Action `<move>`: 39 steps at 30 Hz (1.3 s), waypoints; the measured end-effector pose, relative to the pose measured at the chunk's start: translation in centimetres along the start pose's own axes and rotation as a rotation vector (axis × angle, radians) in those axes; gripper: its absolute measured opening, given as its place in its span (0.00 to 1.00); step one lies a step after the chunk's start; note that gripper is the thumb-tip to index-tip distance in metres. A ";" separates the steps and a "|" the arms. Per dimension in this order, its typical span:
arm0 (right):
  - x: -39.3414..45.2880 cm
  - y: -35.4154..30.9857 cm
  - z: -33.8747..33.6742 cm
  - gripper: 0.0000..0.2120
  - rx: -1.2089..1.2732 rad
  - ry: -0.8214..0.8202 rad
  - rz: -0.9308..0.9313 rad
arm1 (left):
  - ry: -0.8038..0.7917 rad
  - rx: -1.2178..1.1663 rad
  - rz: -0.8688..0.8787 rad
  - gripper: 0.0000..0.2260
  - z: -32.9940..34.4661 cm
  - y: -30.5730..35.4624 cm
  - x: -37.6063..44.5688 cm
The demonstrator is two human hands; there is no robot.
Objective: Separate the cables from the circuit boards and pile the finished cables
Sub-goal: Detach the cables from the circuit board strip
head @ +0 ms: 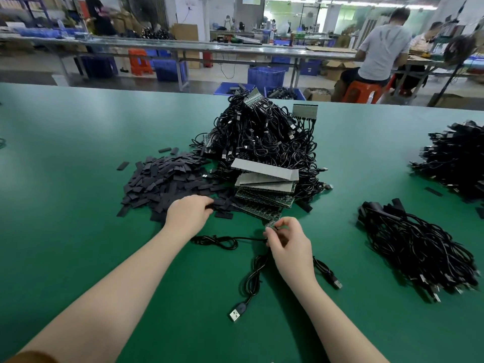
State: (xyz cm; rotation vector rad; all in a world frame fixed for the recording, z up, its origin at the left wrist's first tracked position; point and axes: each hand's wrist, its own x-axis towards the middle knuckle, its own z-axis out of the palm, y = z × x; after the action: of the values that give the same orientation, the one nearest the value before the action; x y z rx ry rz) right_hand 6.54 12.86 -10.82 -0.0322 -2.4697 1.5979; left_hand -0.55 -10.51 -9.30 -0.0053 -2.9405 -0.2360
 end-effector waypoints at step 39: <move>0.3 1.0 -0.3 0.07 0.258 0.074 0.014 | 0.033 -0.960 0.100 0.13 2.2 9.8 -6.6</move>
State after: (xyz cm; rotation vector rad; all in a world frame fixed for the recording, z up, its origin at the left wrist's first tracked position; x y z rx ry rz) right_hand 6.25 13.59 -11.51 -0.0696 -2.1956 1.8717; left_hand 5.69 -0.45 -11.10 -0.2726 -2.4791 -1.5461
